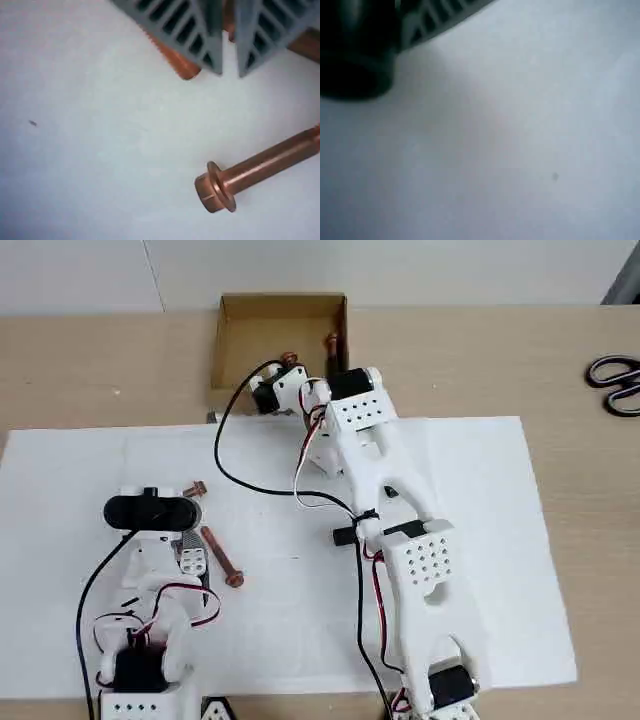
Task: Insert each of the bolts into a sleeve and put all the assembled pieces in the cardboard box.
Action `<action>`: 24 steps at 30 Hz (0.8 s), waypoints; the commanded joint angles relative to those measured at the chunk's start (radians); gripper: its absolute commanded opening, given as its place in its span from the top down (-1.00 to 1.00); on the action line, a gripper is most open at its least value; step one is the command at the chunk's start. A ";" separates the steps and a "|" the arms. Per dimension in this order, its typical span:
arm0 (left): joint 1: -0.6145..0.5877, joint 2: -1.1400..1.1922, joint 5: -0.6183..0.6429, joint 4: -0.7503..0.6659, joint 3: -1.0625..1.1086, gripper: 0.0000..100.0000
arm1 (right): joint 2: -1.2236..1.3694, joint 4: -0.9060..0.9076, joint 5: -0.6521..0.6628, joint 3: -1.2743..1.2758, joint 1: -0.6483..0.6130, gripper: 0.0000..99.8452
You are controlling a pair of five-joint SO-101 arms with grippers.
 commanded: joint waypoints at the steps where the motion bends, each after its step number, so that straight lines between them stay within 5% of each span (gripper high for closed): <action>1: -0.006 -0.009 -0.003 -0.020 -0.005 0.99 | 0.028 0.007 0.005 0.011 -0.005 0.98; 11: -0.006 -0.009 -0.003 -0.020 -0.005 0.99 | -0.068 0.111 -0.002 -0.055 -0.007 0.99; 24: -0.006 -0.009 -0.003 -0.020 -0.005 0.99 | -0.467 0.140 -0.235 0.068 -0.002 0.99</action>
